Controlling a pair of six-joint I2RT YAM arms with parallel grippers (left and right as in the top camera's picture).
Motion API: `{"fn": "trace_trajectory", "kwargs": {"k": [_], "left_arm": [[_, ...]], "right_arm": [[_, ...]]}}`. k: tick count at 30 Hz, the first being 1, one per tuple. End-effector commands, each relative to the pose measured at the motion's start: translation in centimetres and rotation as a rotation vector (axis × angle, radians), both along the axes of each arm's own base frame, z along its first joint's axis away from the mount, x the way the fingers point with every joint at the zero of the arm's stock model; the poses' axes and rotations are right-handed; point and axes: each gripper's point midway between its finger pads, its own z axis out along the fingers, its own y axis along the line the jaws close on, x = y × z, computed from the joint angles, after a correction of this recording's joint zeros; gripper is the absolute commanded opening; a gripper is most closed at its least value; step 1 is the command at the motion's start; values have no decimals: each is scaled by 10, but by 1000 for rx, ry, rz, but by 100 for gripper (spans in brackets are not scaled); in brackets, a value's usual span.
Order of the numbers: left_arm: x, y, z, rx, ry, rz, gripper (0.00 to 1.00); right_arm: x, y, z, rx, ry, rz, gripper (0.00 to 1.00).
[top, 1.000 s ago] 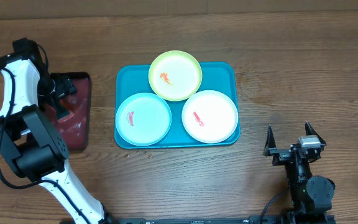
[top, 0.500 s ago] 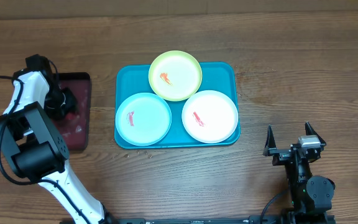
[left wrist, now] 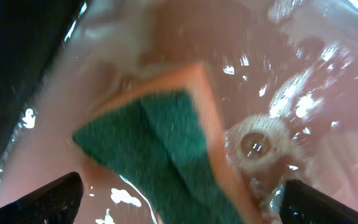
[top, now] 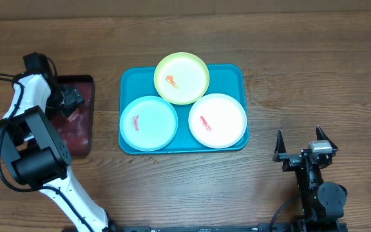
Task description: Clean dirty plates on tray and stack at the side
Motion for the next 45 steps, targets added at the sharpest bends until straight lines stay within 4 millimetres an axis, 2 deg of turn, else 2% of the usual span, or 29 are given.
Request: {"fn": "trace_trajectory", "kwargs": {"k": [1,4,5,6,7,8,10,11,15,16,17,18,23,25,28,29,31,32,35,39,40,45], "left_arm": [[-2,6,-6,46,15,3,100],[3,7,-5,49,-9,3,100],[5,6,-5,46,-15,2,86],[5,6,-5,47,-17,2,66],[5,7,-6,48,-18,2,54],[5,7,-6,48,-17,2,34],[5,6,-6,47,-17,2,8],[4,6,-6,46,-14,2,4],[0,4,-7,38,6,2,4],[-3,3,-7,34,15,2,15],[-5,2,-8,28,25,1,52],[-8,-1,-9,16,36,-1,98],[-20,-26,-14,-118,76,-17,100],[-24,-35,-14,-167,87,-20,100],[-29,-40,-15,-189,107,-20,81],[-30,-39,-14,-182,111,-19,70],[-34,-32,-13,-143,131,-14,38],[-35,-28,-12,-124,138,-11,26],[-36,-21,-8,-84,148,-8,15],[-34,-15,2,-53,154,-5,13],[-33,-13,6,-46,155,-4,5],[-26,-10,16,-37,138,-3,4]], "right_arm": [[1,-1,-3,-1,3,-5,100],[1,-1,-3,-1,3,-5,100],[1,-1,-3,-1,3,-5,100],[1,-1,-3,-1,3,-5,100],[1,-1,-3,-1,3,-5,100],[1,-1,-3,-1,3,-5,100],[1,-1,-3,-1,3,-5,100],[1,-1,-3,-1,3,-5,100],[1,-1,-3,-1,3,-5,100],[1,-1,-3,-1,3,-5,100],[1,-1,-3,-1,3,-5,100],[1,-1,-3,-1,3,-5,100],[1,-1,-3,-1,3,-5,100],[1,-1,-3,-1,3,-5,100],[1,-1,-3,-1,3,-5,100],[1,-1,-3,-1,3,-5,100],[1,-1,-3,-1,3,-5,100],[1,-1,-3,-1,3,-5,100],[1,-1,-3,-1,3,-5,100],[1,-1,-3,-1,3,-5,100],[1,-1,-3,-1,3,-5,100],[1,-1,-3,-1,3,-5,100]]}}
